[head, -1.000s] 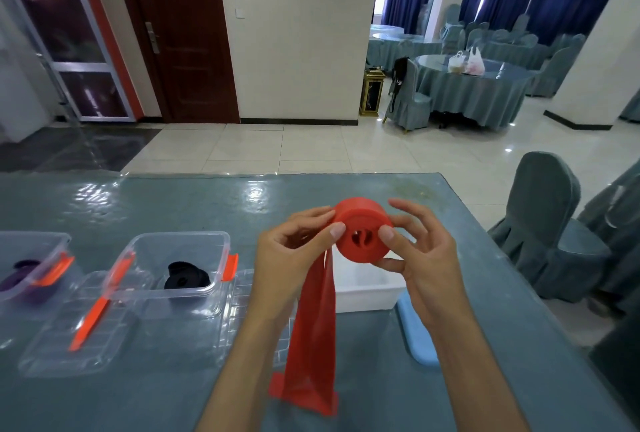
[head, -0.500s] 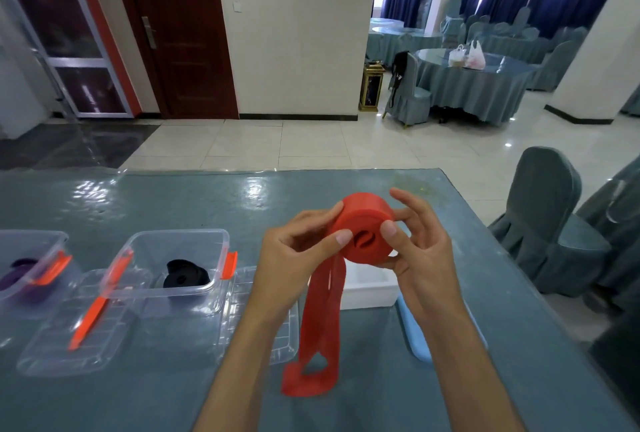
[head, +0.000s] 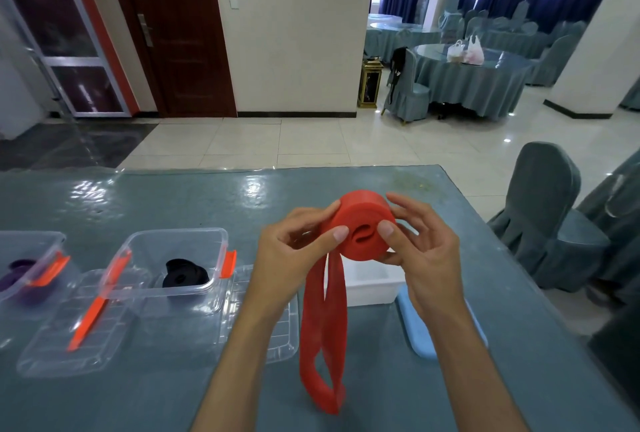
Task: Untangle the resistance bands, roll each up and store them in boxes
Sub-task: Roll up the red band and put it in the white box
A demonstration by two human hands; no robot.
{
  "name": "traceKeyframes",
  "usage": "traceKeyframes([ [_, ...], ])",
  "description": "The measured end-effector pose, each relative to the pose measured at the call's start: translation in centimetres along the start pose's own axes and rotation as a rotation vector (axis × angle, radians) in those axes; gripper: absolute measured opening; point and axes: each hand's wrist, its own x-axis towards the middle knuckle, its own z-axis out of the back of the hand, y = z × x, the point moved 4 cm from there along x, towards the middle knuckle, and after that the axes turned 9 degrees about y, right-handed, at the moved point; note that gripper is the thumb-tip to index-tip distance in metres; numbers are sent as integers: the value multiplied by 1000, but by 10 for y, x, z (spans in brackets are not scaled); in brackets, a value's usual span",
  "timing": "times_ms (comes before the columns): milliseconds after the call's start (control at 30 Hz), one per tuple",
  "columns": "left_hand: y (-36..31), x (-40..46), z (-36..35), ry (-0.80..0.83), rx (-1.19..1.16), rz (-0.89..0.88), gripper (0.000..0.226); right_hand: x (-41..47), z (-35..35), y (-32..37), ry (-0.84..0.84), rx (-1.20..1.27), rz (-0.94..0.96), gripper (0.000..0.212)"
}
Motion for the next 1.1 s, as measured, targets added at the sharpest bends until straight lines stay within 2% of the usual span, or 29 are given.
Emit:
traceKeyframes([
  [133, -3, -3, 1, -4, 51, -42, 39, 4, 0, -1, 56, 3, -64, 27],
  [267, 2, -5, -9, -61, -34, -44, 28, 8, 2, 9, -5, -16, -37, 30],
  [400, 2, -1, -5, 38, 9, -53, 44, 5, 0, 10, -7, 65, -14, 35],
  [500, 0, 0, -6, 46, 49, -70, 43, 6, 3, 3, 44, 152, -75, 38],
  [700, 4, -1, -10, -2, 26, -87, 30, 8, 20, 6, 93, -61, -138, 33],
  [767, 9, -1, -10, -4, -33, -86, 26, 7, 21, 8, 91, -68, -118, 46],
  [833, 12, 0, -10, 18, -8, -83, 30, 6, 20, 8, 69, -31, -108, 57],
  [1000, 12, 2, -3, 74, 31, -53, 38, 0, 16, -3, 71, 29, -138, 49],
  [1100, 12, 1, -7, 37, -12, -46, 39, 0, 13, -5, 73, -16, -148, 49],
])
